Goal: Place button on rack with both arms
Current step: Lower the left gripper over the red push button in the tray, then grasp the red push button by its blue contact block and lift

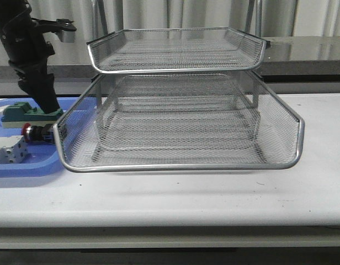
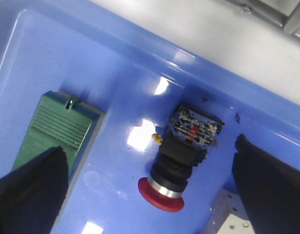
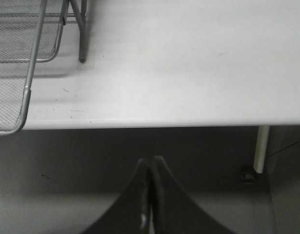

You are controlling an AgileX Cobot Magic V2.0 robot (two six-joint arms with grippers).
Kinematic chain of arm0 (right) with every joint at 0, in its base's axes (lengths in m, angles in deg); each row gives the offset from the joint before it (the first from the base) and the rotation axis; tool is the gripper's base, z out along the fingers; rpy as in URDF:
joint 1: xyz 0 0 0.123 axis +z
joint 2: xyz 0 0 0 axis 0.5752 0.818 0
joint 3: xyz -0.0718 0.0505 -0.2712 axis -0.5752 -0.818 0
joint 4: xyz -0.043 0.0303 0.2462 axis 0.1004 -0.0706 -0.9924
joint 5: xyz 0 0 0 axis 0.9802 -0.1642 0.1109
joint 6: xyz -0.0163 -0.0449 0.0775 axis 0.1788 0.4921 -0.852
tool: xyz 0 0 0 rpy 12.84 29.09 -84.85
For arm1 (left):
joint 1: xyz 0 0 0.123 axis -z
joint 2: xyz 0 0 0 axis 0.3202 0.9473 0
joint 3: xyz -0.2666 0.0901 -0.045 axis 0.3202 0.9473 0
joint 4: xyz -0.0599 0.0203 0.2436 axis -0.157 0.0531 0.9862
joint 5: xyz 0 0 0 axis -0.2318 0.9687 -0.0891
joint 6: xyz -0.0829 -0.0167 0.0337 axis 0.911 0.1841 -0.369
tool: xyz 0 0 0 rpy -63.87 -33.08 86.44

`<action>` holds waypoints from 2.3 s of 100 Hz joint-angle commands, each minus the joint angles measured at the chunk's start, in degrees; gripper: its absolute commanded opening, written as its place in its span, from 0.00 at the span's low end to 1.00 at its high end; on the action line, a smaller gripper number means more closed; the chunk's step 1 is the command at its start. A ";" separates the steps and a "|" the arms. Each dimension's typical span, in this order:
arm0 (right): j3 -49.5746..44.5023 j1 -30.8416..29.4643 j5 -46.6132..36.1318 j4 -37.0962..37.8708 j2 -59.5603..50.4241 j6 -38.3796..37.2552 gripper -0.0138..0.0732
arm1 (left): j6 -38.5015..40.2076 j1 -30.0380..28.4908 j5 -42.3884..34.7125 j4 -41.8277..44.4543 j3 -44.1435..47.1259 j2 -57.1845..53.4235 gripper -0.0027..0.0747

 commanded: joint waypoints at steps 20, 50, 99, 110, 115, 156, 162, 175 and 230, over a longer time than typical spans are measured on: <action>1.88 -0.30 -2.96 0.88 0.09 0.26 0.08 | -4.75 0.34 2.41 -2.79 -1.01 -2.03 0.89; 1.88 -0.30 -2.96 0.88 0.09 0.26 0.08 | -6.24 0.34 2.46 -3.44 0.21 -0.83 0.89; 1.88 -0.30 -2.96 0.88 0.09 0.26 0.08 | -8.61 0.34 2.46 -3.44 1.22 2.08 0.89; 1.88 -0.30 -2.96 0.88 0.09 0.26 0.08 | -8.61 0.34 1.99 -3.44 1.22 2.32 0.89; 1.88 -0.30 -2.96 0.88 0.09 0.26 0.08 | -8.61 0.34 1.52 -3.44 1.22 2.32 0.89; 1.88 -0.30 -2.96 0.88 0.09 0.26 0.08 | -8.61 0.34 0.71 -3.44 1.22 2.45 0.76; 1.88 -0.30 -2.96 0.88 0.09 0.26 0.08 | -8.61 0.34 0.71 -3.44 1.22 2.45 0.76; 1.88 -0.30 -2.96 0.88 0.09 0.26 0.08 | -8.61 0.34 0.71 -3.44 1.22 2.45 0.75; 1.88 -0.30 -2.96 0.88 0.09 0.26 0.08 | -8.36 0.34 2.46 -3.09 0.65 2.45 0.08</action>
